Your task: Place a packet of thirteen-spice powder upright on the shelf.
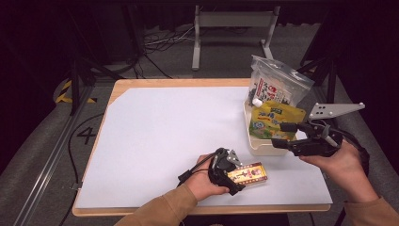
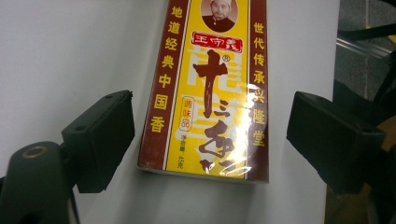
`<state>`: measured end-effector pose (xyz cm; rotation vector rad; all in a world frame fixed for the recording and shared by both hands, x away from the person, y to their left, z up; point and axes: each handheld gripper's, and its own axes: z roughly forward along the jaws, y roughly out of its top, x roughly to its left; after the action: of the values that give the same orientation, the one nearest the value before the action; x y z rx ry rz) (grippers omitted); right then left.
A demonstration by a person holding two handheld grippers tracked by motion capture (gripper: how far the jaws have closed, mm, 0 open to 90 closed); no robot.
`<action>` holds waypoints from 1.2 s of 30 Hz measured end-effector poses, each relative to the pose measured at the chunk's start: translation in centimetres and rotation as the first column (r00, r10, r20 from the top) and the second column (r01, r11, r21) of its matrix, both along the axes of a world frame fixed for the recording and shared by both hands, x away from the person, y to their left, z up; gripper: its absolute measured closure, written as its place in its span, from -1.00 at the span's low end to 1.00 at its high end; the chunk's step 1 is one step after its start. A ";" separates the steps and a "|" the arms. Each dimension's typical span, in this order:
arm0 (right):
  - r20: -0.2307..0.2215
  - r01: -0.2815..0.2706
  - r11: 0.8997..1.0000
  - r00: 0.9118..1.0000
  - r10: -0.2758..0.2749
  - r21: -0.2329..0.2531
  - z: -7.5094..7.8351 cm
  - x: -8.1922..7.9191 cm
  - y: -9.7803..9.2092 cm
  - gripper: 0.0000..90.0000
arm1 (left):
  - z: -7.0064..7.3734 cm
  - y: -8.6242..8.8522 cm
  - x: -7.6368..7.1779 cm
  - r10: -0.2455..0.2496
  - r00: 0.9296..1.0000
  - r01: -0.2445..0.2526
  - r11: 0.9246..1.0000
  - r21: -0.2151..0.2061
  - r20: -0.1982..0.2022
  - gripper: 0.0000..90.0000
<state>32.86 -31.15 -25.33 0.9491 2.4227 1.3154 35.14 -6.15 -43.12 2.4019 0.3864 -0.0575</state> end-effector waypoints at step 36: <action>-0.047 0.008 1.000 0.999 -0.009 -0.018 -0.7 0.2 0.2 -0.22 | 1.5 0.5 -0.9 -0.060 0.994 0.055 0.997 0.057 0.090 -0.28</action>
<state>33.02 -30.93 -26.04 0.9958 2.4579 1.2811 34.23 -5.65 -41.63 2.4590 0.2790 0.0373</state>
